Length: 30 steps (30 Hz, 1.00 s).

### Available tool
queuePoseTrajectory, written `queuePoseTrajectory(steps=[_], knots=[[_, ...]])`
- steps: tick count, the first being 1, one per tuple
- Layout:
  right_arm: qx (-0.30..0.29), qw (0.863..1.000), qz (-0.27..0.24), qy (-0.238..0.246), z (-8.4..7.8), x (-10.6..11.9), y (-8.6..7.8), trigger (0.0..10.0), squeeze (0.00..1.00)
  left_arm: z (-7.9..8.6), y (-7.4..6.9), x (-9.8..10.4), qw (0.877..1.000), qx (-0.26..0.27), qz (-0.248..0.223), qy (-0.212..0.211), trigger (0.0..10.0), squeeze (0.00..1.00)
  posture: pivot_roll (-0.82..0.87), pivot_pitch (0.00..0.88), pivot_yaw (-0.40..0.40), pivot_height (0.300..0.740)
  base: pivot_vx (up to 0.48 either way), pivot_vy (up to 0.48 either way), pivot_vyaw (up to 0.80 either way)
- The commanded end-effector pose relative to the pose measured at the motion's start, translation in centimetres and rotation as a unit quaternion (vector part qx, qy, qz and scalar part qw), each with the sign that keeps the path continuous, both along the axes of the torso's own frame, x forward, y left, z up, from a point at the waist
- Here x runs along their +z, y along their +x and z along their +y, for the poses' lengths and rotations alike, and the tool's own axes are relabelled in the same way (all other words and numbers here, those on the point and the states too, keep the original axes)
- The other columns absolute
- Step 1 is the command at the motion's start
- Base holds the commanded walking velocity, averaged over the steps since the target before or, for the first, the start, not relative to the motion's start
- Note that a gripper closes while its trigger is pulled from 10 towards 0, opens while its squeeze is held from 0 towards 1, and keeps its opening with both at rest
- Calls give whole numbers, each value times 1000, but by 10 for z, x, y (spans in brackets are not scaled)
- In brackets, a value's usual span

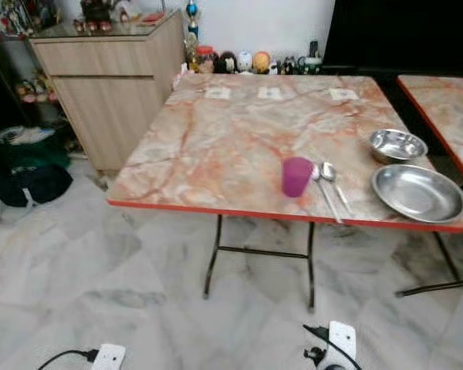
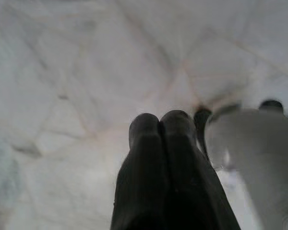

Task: Setting the table

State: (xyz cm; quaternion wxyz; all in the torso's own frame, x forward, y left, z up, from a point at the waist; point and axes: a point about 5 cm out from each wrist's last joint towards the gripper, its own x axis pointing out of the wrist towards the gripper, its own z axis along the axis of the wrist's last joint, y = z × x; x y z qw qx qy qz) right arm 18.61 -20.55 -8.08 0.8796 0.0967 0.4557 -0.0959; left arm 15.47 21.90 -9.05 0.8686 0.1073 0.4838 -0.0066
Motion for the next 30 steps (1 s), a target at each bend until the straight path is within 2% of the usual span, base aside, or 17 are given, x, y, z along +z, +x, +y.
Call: queuePoseTrajectory(steps=[1, 3, 11, 21, 25, 28, 30], knots=[[2, 1000, -2, -1, 1, 1, 1, 10000, 0, 6, 2, 2, 1000, 0, 1, 4, 10000, 0, 105, 0, 4, 740, 0, -480, 0], [3, 1000, -2, -1, 1, 0, 1, 10000, 0, 13, 0, 3, 1000, 2, 2, 8, 10000, 0, 102, 0, 4, 740, 0, -480, 0], [4, 1000, -2, -1, 1, 0, 1, 10000, 0, 19, -4, 3, 1000, 4, 5, 10, 10000, 0, 103, 0, 3, 740, 0, -480, 0], [-15, 1000, -17, -3, -2, 3, 4, 10000, 0, -2, 6, 2, 1000, 11, -4, -8, 10000, 0, 96, 0, -2, 740, 0, 0, 0], [-22, 999, -32, -8, -4, 5, 6, 10000, 0, -3, 6, 2, 1000, 13, -5, -10, 10000, 0, 92, 0, -9, 740, 0, 0, 0], [-25, 998, -55, -20, -6, 8, 10, 10000, 0, 0, 0, 0, 1000, 18, -4, -12, 10000, 0, 95, 0, -15, 740, 0, 0, 0], [-45, 995, -82, -23, -9, 11, 12, 10000, 0, 8, -7, 0, 1000, 27, -5, -13, 10000, 0, 98, 0, -18, 740, 0, 0, 0]])
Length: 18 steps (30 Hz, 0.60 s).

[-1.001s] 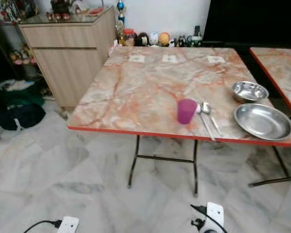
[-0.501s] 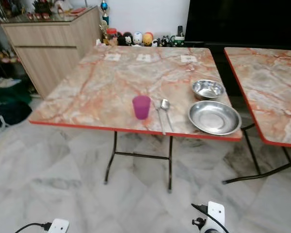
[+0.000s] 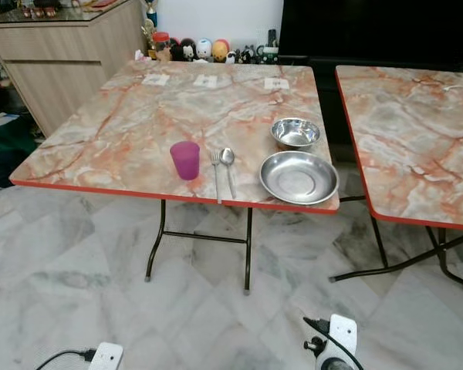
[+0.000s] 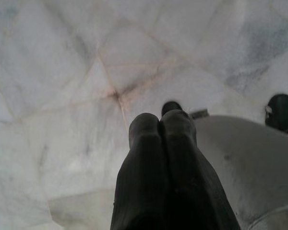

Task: Setting the table

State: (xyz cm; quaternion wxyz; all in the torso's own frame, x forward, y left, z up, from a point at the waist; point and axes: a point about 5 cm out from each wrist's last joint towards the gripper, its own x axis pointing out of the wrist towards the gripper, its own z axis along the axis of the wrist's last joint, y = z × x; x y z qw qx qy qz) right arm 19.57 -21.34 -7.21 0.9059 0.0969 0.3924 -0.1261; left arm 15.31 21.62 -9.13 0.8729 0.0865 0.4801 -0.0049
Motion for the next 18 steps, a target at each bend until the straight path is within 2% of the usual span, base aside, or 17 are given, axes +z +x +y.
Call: queuePoseTrajectory(steps=[1, 2, 3, 5, 6, 9, 10, 11, 13, 15, 16, 17, 18], knots=[[-32, 999, -39, -4, -3, 5, 5, 10000, 0, 18, -12, 0, 1000, 20, 2, 7, 10000, 0, 98, 0, -23, 740, 0, 0, 0], [-37, 998, -46, -5, -4, 6, 5, 10000, 0, 20, -14, 0, 1000, 21, 3, 8, 10000, 0, 98, 0, -23, 740, 0, 0, 0], [-33, 990, -134, -39, -8, 30, 32, 10000, 0, 25, -17, 1, 1000, 23, 4, 11, 10000, 0, 94, 0, -24, 740, 0, 0, 0], [-30, 970, -229, -76, -13, 61, 57, 10000, 0, 33, -20, 1, 1000, 27, 6, 14, 10000, 0, 91, 0, -23, 740, 0, 0, 0], [-36, 964, -249, -84, -18, 67, 60, 10000, 0, 37, -21, 2, 999, 29, 7, 16, 10000, 0, 84, 0, -24, 740, 0, 0, 0], [-43, 962, -255, -93, -29, 67, 56, 10000, 0, 41, -12, 6, 999, 30, 2, 18, 10000, 0, 82, 0, -24, 740, 0, 0, 0], [-44, 959, -263, -96, -31, 70, 56, 10000, 0, 40, -6, 8, 999, 30, -3, 18, 10000, 0, 81, 0, -25, 740, 0, 0, 0], [-44, 959, -263, -96, -31, 70, 56, 10000, 0, 40, -6, 8, 999, 30, -3, 18, 10000, 0, 81, 0, -25, 740, 0, 0, 0], [-45, 950, -292, -103, -37, 77, 56, 10000, 0, 32, 11, 12, 999, 27, -13, 15, 10000, 0, 76, 0, -28, 740, 0, 0, 0], [-43, 948, -298, -103, -38, 79, 56, 10000, 0, 30, 14, 13, 999, 26, -15, 14, 10000, 0, 76, 0, -28, 740, 0, 0, 0], [-43, 944, -308, -108, -39, 82, 56, 10000, 263, 27, 18, 14, 999, 24, -18, 13, 10000, 0, 76, 0, -28, 740, 0, 0, 0], [-49, 934, -336, -111, -40, 89, 55, 10000, 1000, 20, 24, 14, 1000, 19, -20, 11, 10000, 0, 73, 0, -26, 740, 0, 0, 0], [-49, 934, -336, -111, -40, 89, 55, 10000, 1000, 20, 24, 14, 1000, 19, -20, 11, 10000, 0, 73, 0, -26, 740, 0, 0, 0]])
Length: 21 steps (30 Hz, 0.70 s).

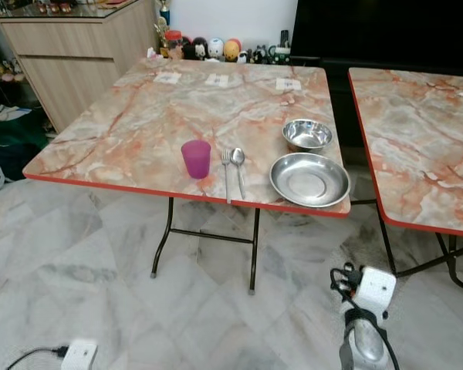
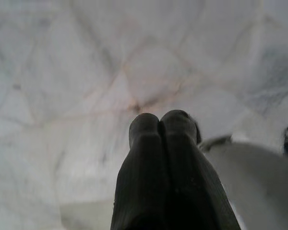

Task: Setting the table

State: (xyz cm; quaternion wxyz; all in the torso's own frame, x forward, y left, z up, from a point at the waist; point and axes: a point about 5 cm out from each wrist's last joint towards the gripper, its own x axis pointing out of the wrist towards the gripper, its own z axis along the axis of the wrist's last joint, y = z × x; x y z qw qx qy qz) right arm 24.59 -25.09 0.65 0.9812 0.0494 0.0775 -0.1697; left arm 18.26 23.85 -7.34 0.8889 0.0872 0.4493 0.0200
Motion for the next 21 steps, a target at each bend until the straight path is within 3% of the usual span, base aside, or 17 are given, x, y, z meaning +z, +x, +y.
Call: queuePoseTrajectory(steps=[1, 5, 13, 17, 18, 21], knots=[[-5, 999, -48, -11, -2, 15, 4, 10000, 1000, -14, -2, -5, 1000, -5, 16, -4, 10000, 0, 67, 0, -23, 740, 0, 0, 0], [3, 998, -68, -18, -3, 25, 9, 10000, 1000, -29, 1, -7, 1000, -13, 17, -8, 10000, 0, 68, 0, -24, 740, 0, 0, 0], [37, 995, -87, -38, 6, 38, 13, 10000, 1000, -35, -1, -9, 1000, -14, 20, -11, 10000, 0, 79, 0, -22, 740, 0, 0, 0], [41, 993, -108, -15, 12, 50, 15, 10000, 992, -36, -4, -11, 1000, -16, 25, -10, 10000, 0, 60, 0, -13, 740, 0, 0, 0], [44, 993, -110, -16, 13, 53, 17, 10000, 0, -37, -5, -11, 999, -16, 25, -11, 10000, 0, 61, 0, -12, 740, 0, 0, 0], [48, 992, -119, -18, 17, 60, 20, 10000, 0, -37, -7, -12, 1000, -16, 23, -13, 10000, 0, 62, 0, -14, 740, 0, 0, 0]])
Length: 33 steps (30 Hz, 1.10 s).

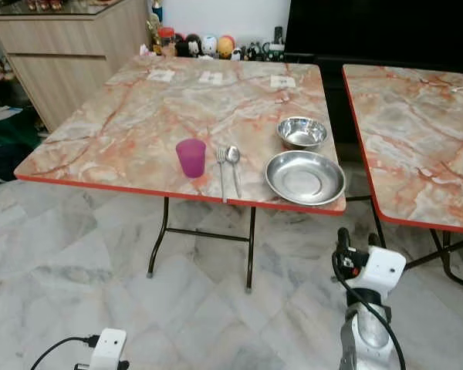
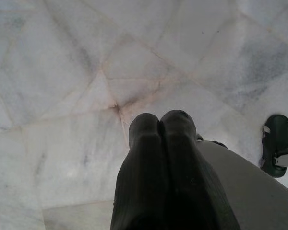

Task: Setting the table

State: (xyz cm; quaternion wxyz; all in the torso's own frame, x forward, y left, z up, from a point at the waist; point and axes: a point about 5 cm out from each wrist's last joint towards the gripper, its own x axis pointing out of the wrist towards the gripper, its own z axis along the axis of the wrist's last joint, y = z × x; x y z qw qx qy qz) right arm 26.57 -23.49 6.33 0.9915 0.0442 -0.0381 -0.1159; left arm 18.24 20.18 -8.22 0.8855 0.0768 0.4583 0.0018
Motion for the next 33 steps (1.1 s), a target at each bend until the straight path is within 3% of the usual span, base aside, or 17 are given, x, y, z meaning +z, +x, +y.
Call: queuePoseTrajectory(steps=[1, 6, 18, 28, 33], knots=[[-1, 1000, -10, 7, 3, 8, 4, 10000, 0, 3, -8, -3, 1000, -2, 10, 2, 10000, 0, 64, 0, -14, 740, 0, 0, 0], [-1, 1000, -14, 18, 11, 18, 10, 10000, 0, 13, -12, -3, 1000, 0, 11, 6, 10000, 0, 69, 0, -18, 740, 102, 0, 0], [-28, 999, 2, 28, 7, 19, 4, 10000, 0, 33, -25, -3, 1000, 8, 23, 13, 10000, 0, 70, 0, -19, 740, 337, 0, 0], [-44, 998, 5, 40, 8, 20, 5, 10000, 0, 31, -24, -4, 1000, 6, 21, 14, 10000, 0, 77, 0, -20, 740, 347, 0, 0], [-50, 998, 4, 40, 6, 22, 4, 10000, 0, 30, -25, -4, 1000, 6, 23, 15, 10000, 0, 72, 0, -17, 740, 0, 0, 0]])
